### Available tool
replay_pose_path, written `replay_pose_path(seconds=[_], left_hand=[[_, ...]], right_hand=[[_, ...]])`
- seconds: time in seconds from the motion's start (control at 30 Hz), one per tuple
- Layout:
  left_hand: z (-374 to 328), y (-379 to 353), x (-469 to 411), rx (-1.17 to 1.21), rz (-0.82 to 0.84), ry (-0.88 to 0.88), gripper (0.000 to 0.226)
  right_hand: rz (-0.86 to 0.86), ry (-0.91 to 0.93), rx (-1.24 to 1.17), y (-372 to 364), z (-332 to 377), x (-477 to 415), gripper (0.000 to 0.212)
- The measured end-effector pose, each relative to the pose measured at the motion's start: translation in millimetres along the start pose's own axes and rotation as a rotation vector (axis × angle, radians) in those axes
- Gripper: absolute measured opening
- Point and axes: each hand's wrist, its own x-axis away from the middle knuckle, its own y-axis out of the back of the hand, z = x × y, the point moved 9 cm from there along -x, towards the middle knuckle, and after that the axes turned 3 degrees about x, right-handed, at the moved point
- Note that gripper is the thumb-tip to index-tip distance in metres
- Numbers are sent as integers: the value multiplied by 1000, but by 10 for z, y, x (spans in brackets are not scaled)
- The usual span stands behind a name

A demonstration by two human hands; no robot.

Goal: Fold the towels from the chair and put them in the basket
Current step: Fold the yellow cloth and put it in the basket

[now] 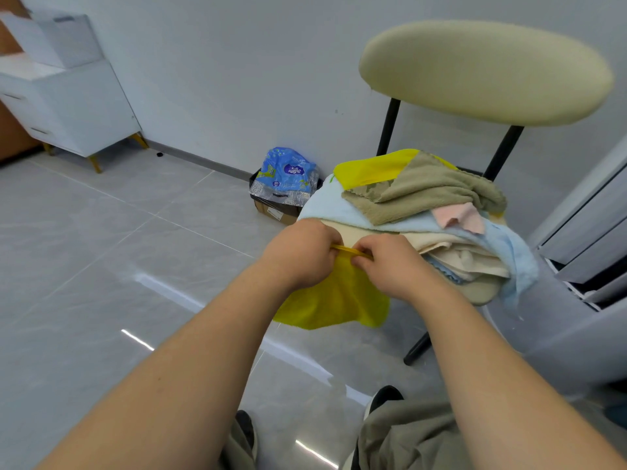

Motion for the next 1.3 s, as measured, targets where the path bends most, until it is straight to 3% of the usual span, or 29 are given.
replay_pose_path(seconds=[0.2, 0.3, 0.53, 0.77, 0.9, 1.3], left_hand=[[-15, 9, 1, 10, -25, 9, 37], [9, -9, 12, 56, 12, 50, 51], [4, 66, 8, 180, -81, 21, 17], [25, 76, -11, 22, -115, 3, 38], [77, 78, -5, -25, -120, 36, 32], [148, 68, -22, 93, -77, 36, 27]], right_hand=[[35, -48, -13, -58, -49, -1, 20], [62, -40, 7, -85, -34, 7, 11], [72, -23, 11, -67, -13, 17, 8], [61, 11, -37, -77, 61, 31, 21], [62, 35, -37, -62, 67, 20, 10], [38, -30, -154, 45, -77, 48, 32]])
